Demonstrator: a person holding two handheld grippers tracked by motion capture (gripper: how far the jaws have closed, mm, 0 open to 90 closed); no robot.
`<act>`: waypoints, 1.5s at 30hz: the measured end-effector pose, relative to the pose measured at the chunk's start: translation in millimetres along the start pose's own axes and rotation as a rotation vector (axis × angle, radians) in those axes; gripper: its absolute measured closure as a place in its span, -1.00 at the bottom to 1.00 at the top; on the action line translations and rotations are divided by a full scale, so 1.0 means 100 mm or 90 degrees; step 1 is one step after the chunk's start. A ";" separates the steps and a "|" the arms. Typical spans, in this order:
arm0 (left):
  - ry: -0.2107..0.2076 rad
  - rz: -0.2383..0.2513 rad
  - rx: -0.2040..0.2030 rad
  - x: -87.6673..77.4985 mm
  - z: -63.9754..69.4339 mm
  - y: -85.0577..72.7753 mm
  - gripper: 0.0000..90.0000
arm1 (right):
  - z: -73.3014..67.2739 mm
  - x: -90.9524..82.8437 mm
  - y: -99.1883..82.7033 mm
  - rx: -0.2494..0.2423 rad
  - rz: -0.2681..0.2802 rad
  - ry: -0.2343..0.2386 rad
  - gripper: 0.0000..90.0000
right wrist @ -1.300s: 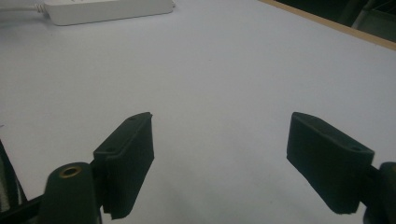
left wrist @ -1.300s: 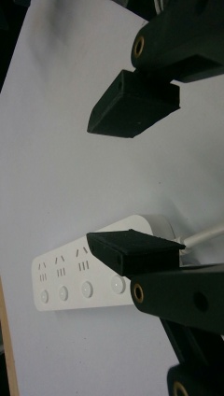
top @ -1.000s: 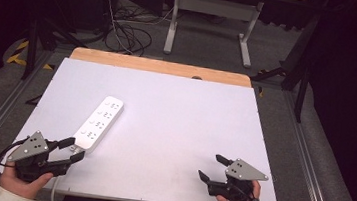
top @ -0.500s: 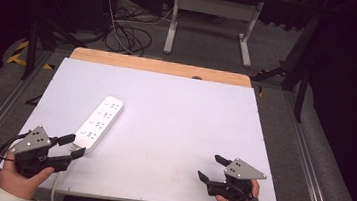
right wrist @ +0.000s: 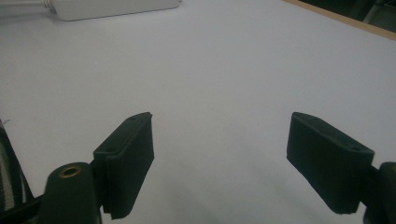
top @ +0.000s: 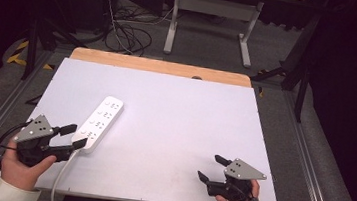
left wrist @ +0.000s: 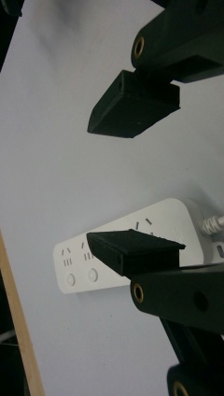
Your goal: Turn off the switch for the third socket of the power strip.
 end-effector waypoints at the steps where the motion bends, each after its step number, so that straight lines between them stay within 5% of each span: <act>1: 0.006 0.004 0.000 0.01 0.00 0.03 -0.06 | 0.00 0.00 0.00 0.000 -0.002 0.000 -0.48; 31: 0.030 -0.005 0.002 0.31 -0.18 0.42 -0.09 | 0.00 0.01 -0.01 0.004 -0.002 0.006 -0.48; 45: 0.047 -0.013 0.002 0.53 -0.30 0.47 0.00 | 0.01 0.01 -0.01 0.005 0.000 0.007 -0.48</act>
Point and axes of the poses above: each handheld gripper's, and its own axes: x roughly forward along the jaws, y roughly out of its top, z roughly to its right, the point moved 3 cm from there along x, roughly forward along the jaws, and after that the axes turned 1 degree about -x, right-handed, at the moved point
